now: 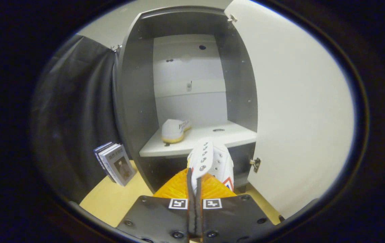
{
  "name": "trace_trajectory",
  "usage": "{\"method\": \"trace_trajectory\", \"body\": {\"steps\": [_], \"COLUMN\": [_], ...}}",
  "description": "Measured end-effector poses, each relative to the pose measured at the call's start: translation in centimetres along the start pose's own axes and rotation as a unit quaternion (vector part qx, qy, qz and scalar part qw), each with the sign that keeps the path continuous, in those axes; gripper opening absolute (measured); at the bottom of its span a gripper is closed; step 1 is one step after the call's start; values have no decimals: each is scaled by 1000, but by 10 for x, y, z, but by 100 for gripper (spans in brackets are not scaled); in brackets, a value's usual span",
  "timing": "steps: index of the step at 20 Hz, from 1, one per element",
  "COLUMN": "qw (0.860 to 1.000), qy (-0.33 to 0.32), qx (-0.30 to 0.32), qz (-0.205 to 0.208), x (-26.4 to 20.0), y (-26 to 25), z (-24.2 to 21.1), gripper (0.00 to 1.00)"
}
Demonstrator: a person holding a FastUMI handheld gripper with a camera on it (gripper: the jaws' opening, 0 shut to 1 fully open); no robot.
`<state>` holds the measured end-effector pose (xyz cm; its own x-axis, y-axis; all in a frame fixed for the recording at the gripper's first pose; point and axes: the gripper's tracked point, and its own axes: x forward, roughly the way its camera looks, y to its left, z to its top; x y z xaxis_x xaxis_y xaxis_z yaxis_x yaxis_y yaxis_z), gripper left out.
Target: Open the shoe cabinet door, grab the shoes and put them into the shoe cabinet, then close the shoe cabinet door.
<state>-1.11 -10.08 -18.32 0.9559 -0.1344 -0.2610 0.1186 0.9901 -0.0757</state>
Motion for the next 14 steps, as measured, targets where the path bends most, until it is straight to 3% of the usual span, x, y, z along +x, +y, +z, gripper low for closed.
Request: {"method": "trace_trajectory", "body": {"steps": [4,14], "qw": [1000,998], "qy": [-17,16], "qx": [-6,-51], "qz": [-6,-14], "x": [27,121], "y": [3,-5], "z": [28,63], "gripper": [2,2]}}
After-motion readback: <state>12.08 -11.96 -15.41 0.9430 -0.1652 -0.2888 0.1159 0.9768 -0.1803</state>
